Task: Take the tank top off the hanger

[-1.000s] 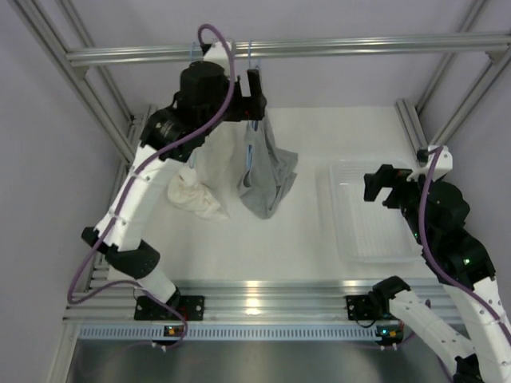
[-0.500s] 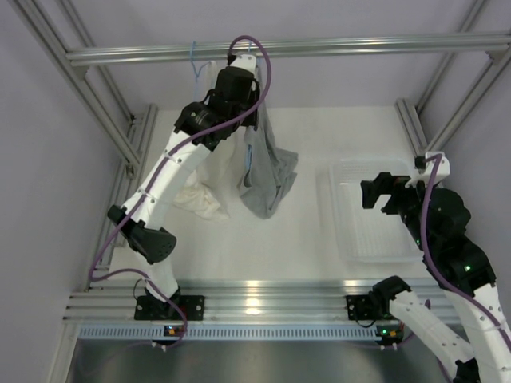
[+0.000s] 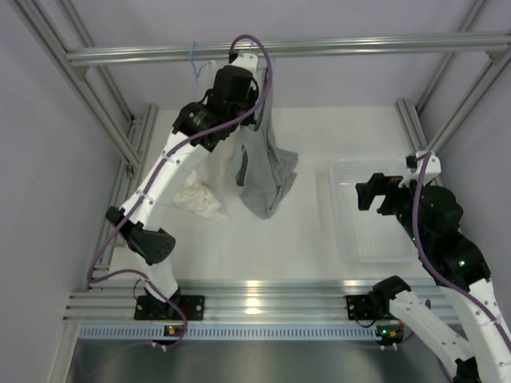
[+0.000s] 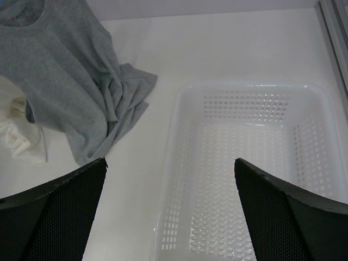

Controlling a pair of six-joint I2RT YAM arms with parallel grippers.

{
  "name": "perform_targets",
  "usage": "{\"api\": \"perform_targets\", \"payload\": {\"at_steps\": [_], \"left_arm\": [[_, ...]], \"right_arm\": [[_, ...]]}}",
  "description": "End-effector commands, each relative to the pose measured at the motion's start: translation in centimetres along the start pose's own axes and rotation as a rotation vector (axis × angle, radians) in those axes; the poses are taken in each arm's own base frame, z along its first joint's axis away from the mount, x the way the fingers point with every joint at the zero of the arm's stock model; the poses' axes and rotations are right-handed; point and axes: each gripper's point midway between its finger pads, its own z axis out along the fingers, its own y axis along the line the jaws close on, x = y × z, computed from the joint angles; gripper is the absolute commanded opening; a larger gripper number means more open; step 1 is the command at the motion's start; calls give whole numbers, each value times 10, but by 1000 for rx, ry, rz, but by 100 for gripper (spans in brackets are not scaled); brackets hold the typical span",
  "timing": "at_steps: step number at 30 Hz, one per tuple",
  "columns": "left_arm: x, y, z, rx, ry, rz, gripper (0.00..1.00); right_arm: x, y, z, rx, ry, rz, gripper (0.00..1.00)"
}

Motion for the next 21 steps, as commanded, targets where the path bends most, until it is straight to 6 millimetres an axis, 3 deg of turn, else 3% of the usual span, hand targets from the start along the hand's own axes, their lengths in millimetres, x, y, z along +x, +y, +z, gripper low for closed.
{"api": "perform_targets", "payload": {"at_steps": [1,5,11,15,21], "left_arm": [[-36,-5,-21,55,-111,-34,0],[-52,-2,-34,54,-165,-54,0],[-70,-3,-62,116,-228,-87,0],[-66,-5,-71,146,-223,-111,0],[-38,-9,-83,203,-165,-139,0]], "right_arm": [[4,6,3,-28,7,-12,100],[9,9,8,-46,9,3,99],[10,30,16,-157,-38,46,99],[11,37,23,-184,-35,58,99],[13,44,33,-207,-31,62,99]]}}
